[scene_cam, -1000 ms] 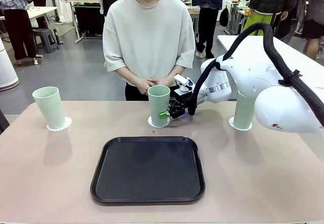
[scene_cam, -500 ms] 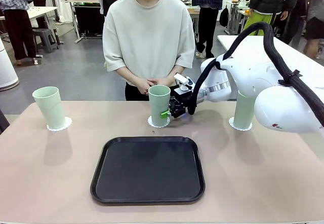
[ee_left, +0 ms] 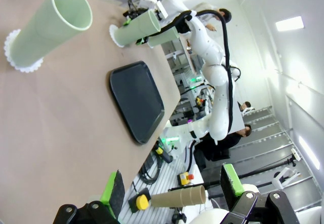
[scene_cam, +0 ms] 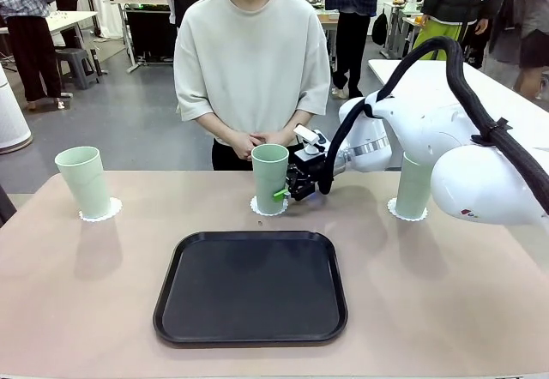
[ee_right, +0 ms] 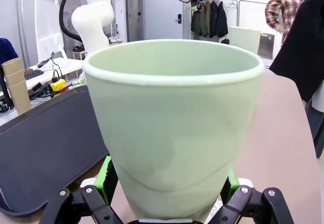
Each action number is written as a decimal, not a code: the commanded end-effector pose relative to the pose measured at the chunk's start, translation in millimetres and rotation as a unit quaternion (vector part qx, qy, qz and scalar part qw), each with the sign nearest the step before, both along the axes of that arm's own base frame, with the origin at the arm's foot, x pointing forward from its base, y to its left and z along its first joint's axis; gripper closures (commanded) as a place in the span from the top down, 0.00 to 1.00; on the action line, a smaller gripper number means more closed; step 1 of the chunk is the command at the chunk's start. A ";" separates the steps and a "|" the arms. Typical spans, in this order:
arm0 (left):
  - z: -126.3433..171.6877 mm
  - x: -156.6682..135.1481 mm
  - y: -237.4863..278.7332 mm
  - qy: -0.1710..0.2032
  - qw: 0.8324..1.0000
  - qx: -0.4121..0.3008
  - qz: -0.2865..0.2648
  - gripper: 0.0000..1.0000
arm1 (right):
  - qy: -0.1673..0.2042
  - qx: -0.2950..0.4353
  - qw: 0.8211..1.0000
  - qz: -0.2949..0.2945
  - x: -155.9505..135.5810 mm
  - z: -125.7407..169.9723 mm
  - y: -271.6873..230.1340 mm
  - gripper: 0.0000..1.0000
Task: Place coasters on the table and set cups on them.
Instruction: Take one Reusable plastic cup from the Flat Tray and place it on a coaster set by the human.
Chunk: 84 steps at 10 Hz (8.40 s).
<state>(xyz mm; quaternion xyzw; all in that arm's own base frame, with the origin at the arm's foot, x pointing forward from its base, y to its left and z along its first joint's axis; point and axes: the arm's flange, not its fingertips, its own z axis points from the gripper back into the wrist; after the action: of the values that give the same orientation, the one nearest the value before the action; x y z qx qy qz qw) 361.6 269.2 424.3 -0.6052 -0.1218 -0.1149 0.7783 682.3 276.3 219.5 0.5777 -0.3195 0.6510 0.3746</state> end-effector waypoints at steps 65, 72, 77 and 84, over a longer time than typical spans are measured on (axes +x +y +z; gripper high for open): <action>3.1 1.3 -0.9 0.003 1.000 -0.002 0.012 1.00 | 0.324 -0.227 0.784 -0.479 -318.2 262.3 -289.1 1.00; 3.1 1.3 -0.9 0.003 1.000 -0.002 0.012 1.00 | 0.574 -0.186 0.690 -0.401 -255.4 250.2 -394.2 1.00; 3.1 1.3 -0.9 0.003 1.000 -0.002 0.012 1.00 | 0.653 -0.166 0.652 -0.347 -262.6 226.9 -494.5 1.00; 3.1 1.3 -0.9 0.003 1.000 -0.002 0.012 1.00 | 0.654 -0.160 0.662 -0.329 -276.2 225.1 -502.7 1.00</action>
<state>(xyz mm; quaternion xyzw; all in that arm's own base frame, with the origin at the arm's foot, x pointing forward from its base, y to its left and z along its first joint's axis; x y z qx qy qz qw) 361.4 269.9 423.8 -0.6053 -0.1224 -0.1139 0.7783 409.1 -223.1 444.5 0.6437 -0.0586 -0.0214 0.7627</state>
